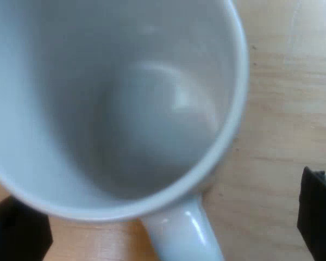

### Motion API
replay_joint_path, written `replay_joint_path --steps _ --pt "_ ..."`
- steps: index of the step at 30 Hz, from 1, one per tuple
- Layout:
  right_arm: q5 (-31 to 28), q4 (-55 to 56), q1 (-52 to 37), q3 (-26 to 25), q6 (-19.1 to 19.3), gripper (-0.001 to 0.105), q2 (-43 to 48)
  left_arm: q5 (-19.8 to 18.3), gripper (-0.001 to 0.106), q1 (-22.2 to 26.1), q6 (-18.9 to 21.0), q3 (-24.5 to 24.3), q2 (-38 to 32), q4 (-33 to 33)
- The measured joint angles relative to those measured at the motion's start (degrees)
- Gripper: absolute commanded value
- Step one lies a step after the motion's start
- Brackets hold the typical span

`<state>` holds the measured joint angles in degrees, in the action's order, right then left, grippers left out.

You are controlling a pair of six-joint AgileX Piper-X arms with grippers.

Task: Place mug into machine

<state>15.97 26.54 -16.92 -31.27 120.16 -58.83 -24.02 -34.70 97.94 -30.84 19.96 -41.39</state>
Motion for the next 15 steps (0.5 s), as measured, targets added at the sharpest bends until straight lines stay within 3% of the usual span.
replay_joint_path --steps 6,15 --pt "7.4 -0.9 0.0 0.0 0.0 0.094 -1.8 0.0 0.093 0.0 0.0 0.0 0.0 0.0" --pt "8.4 0.5 0.0 0.0 1.3 0.094 -1.8 0.0 0.093 0.0 0.0 0.0 0.0 0.0"
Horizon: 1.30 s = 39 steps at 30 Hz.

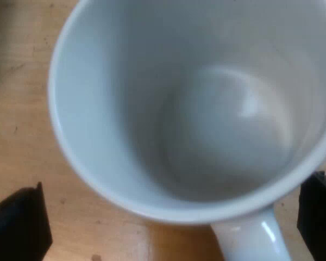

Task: Place mug into machine

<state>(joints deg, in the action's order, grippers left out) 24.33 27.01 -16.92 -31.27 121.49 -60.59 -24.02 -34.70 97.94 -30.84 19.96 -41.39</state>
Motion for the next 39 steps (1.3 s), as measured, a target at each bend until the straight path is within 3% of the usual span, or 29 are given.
replay_joint_path --steps 5,13,18,32,34,39 --pt "-1.6 4.3 0.0 0.0 2.5 0.094 0.0 0.0 0.093 0.0 0.0 0.0 0.0 0.0" --pt "-1.8 2.5 0.0 2.7 2.7 0.094 0.0 0.0 0.093 0.0 0.0 0.0 0.0 0.0" --pt "-1.8 -3.3 0.0 5.2 -0.1 0.094 0.0 0.0 0.093 0.0 0.1 0.0 0.0 0.0" --pt "-1.9 -10.5 0.0 5.3 -1.8 0.094 0.0 0.0 0.093 0.0 0.1 0.0 1.1 0.0" --pt "-1.9 -10.4 0.0 5.3 -1.8 0.086 0.0 -0.1 0.093 0.0 0.1 0.0 2.0 0.0" --pt "-3.1 -10.4 0.0 5.3 -2.7 0.045 0.0 -0.3 0.093 0.0 0.1 0.0 3.5 0.4"
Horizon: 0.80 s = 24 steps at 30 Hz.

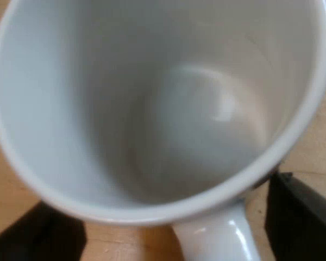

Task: Place mug into machine

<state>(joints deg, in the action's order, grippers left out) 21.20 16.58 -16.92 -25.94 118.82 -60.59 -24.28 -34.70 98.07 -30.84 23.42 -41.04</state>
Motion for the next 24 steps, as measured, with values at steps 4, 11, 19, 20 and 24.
replay_joint_path --steps 4,11,19,20,24 --pt "-0.2 0.0 0.0 0.0 -0.4 0.03 0.0 0.0 0.093 0.0 0.0 0.0 0.0 1.8" --pt "-0.3 0.1 0.0 0.0 -0.6 0.0 0.0 0.0 0.093 0.0 0.0 0.0 0.0 2.7" --pt "-0.9 4.6 0.0 0.3 -0.6 0.0 4.6 2.3 0.093 0.0 0.0 0.0 0.0 2.8" --pt "-1.0 6.2 0.0 0.3 -0.6 0.0 5.7 2.7 0.093 0.0 0.0 0.0 0.0 2.8" --pt "-2.4 10.3 1.4 0.2 -0.6 0.0 9.9 7.4 0.093 0.0 0.0 0.0 0.0 3.0"
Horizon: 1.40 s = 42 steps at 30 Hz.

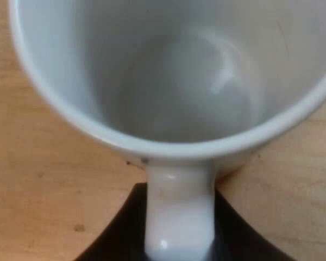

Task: Place mug into machine

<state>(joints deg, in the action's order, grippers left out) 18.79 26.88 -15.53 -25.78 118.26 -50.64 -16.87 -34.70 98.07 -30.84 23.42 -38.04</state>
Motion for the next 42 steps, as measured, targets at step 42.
replay_joint_path --steps 42 --pt "-30.6 11.0 68.2 -12.3 -28.2 0.0 9.9 13.2 0.093 0.0 7.1 17.3 -10.2 14.7"
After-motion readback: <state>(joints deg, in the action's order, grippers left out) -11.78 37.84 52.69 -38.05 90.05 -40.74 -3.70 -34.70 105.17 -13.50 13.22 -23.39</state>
